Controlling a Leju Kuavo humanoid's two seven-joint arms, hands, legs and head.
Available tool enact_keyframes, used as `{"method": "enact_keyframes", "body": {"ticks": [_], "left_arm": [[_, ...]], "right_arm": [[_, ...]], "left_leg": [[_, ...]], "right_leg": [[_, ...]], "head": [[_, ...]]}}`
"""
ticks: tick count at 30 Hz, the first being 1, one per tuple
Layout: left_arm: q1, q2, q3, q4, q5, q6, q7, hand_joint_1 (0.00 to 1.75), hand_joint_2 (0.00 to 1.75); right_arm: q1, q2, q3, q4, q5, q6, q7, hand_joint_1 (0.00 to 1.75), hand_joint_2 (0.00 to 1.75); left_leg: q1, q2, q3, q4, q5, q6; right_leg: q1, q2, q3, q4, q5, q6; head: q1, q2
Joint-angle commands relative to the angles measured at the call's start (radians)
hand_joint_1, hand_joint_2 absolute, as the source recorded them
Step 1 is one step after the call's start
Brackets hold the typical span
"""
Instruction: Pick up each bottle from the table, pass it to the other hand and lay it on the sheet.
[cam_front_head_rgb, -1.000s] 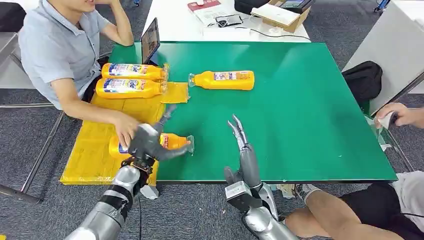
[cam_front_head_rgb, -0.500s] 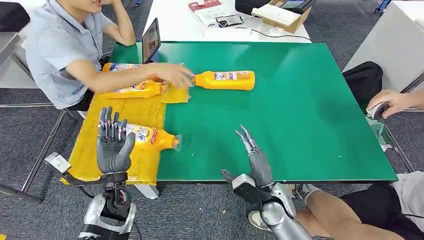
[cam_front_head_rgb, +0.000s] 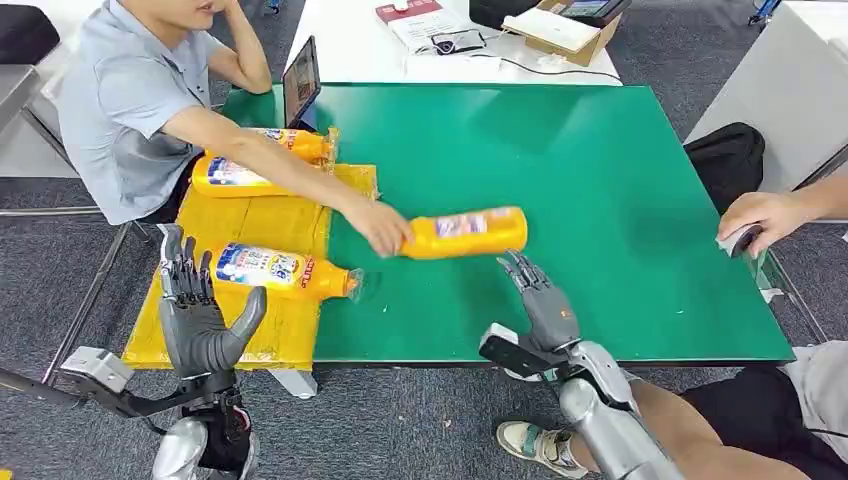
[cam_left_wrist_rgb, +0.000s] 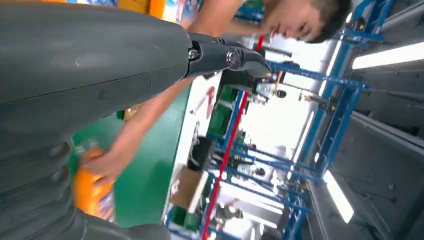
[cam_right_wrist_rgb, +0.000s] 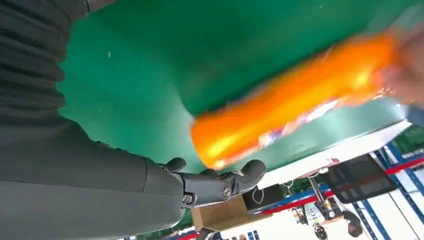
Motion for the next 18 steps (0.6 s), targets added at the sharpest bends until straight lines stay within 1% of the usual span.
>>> {"method": "enact_keyframes", "body": {"ticks": [1,2,3,5,6,8,9,11,12,14,15,17,18], "left_arm": [[-0.061,0.035,-0.055,0.069,-0.071,0.097,0.003,0.00,1.75],[-0.062,0.035,-0.059,0.071,-0.081,0.106,0.001,0.00,1.75],[-0.062,0.036,-0.061,0.070,-0.082,0.107,0.002,0.00,1.75],[-0.067,0.039,-0.067,0.072,-0.088,0.108,0.003,0.00,1.75],[-0.075,0.042,-0.071,0.079,-0.091,0.109,0.004,0.00,1.75],[-0.092,0.043,-0.075,0.094,-0.095,0.109,0.008,0.00,1.75],[-0.104,0.044,-0.077,0.110,-0.098,0.109,0.014,0.00,1.75],[-0.113,0.046,-0.079,0.126,-0.101,0.110,0.021,0.00,1.75],[-0.120,0.048,-0.080,0.142,-0.101,0.108,0.031,0.00,1.75],[-0.128,0.049,-0.079,0.160,-0.097,0.107,0.042,0.00,1.75],[-0.135,0.049,-0.079,0.174,-0.096,0.107,0.044,0.00,1.75],[-0.145,0.050,-0.080,0.191,-0.088,0.099,0.057,0.00,1.75],[-0.153,0.050,-0.081,0.203,-0.084,0.096,0.061,0.00,1.75]], "right_arm": [[-0.187,0.018,0.045,0.259,0.056,-0.012,0.014,0.00,1.75],[-0.198,0.017,0.057,0.279,0.071,-0.022,0.021,0.00,1.75],[-0.203,0.017,0.062,0.289,0.076,-0.023,0.021,0.00,1.75],[-0.215,0.018,0.066,0.309,0.081,-0.028,0.025,0.00,1.75],[-0.228,0.021,0.068,0.331,0.084,-0.032,0.024,0.00,1.75],[-0.245,0.024,0.072,0.351,0.087,-0.026,0.026,0.00,1.75],[-0.261,0.027,0.076,0.372,0.092,-0.023,0.029,0.00,1.75],[-0.279,0.033,0.083,0.400,0.100,-0.026,0.032,0.00,1.75],[-0.296,0.041,0.085,0.427,0.100,-0.018,0.036,0.00,1.75],[-0.322,0.052,0.083,0.469,0.091,0.002,0.034,0.00,1.75],[-0.335,0.059,0.082,0.486,0.087,0.012,0.033,0.00,1.75],[-0.355,0.070,0.079,0.523,0.076,0.036,0.034,0.00,1.75],[-0.369,0.078,0.073,0.545,0.061,0.057,0.023,0.00,1.75]], "left_leg": [[0.001,0.002,0.005,0.000,-0.001,-0.002],[0.001,0.002,0.004,-0.001,-0.001,-0.001],[0.001,0.003,0.006,-0.001,-0.002,-0.002],[0.001,0.002,0.004,-0.001,0.000,-0.001],[0.001,0.003,0.007,0.000,-0.002,-0.002],[0.001,0.001,0.004,-0.001,-0.001,-0.001],[0.001,0.002,0.007,0.000,-0.002,-0.002],[0.000,0.001,0.004,-0.001,0.000,-0.001],[0.001,0.002,0.007,0.000,-0.002,-0.002],[0.000,0.002,0.004,-0.001,-0.001,-0.001],[0.001,0.003,0.007,-0.001,-0.002,-0.002],[0.000,0.001,0.003,-0.001,0.000,-0.001],[0.001,0.003,0.007,0.000,-0.002,-0.002]], "right_leg": [[0.001,0.003,0.004,0.000,-0.001,-0.003],[0.001,0.002,0.003,-0.001,0.000,-0.002],[0.001,0.003,0.005,0.000,-0.001,-0.003],[0.001,0.002,0.003,-0.001,0.000,-0.002],[0.001,0.003,0.006,0.000,-0.002,-0.002],[0.001,0.001,0.004,0.000,-0.001,-0.002],[0.001,0.002,0.006,0.000,-0.002,-0.003],[0.000,0.001,0.003,0.000,-0.001,-0.002],[0.001,0.002,0.006,0.000,-0.002,-0.003],[0.000,0.002,0.003,0.000,0.000,-0.002],[0.001,0.003,0.005,0.000,-0.001,-0.003],[0.000,0.002,0.002,0.000,0.000,-0.002],[0.001,0.003,0.006,0.000,-0.002,-0.003]], "head": [[0.000,0.000],[0.000,0.000],[0.000,0.000],[0.000,0.000],[0.000,0.000],[0.000,0.000],[0.000,0.000],[0.000,0.000],[0.000,0.000],[0.000,0.000],[0.000,0.000],[0.000,0.000],[0.000,0.000]]}}
